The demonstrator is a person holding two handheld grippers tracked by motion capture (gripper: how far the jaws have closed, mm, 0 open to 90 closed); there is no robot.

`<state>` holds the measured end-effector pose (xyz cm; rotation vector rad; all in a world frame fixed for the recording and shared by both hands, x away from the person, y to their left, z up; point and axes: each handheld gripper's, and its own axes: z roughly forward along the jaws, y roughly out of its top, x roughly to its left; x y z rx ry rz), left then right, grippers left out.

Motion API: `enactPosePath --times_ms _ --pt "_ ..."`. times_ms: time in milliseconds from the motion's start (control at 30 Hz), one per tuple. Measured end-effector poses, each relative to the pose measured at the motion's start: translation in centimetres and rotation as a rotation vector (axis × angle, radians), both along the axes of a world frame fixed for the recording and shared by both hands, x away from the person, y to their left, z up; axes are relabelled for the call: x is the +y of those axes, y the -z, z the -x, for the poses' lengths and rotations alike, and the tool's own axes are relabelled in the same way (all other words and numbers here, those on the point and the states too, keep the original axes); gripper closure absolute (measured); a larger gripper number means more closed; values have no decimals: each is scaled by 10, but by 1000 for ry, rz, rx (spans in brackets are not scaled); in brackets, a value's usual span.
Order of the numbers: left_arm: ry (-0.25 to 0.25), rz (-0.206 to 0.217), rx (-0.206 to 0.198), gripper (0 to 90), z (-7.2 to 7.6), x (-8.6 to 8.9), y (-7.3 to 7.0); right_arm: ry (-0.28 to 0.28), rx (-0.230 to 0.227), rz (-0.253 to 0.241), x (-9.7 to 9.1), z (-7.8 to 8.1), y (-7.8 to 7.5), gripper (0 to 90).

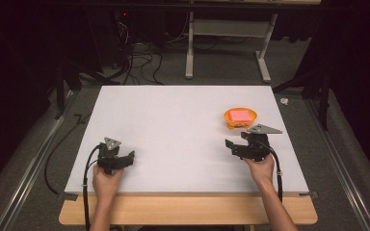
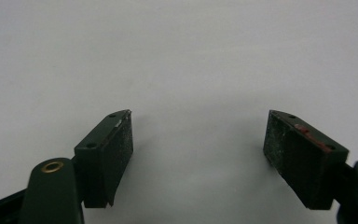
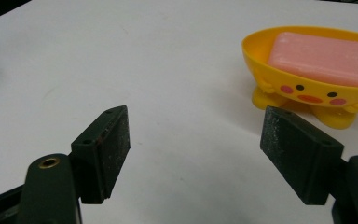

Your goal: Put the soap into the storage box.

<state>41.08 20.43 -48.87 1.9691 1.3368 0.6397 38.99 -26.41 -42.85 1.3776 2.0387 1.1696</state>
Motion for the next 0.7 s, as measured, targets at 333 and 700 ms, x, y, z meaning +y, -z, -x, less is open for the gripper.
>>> enactPosePath --times_ms 333,700 --pt "1 -1 1 242 0 0 0 -14 24 43 7 -2 12 250" --pt "1 -1 1 242 0 0 0 -7 50 76 11 -5 29 250"
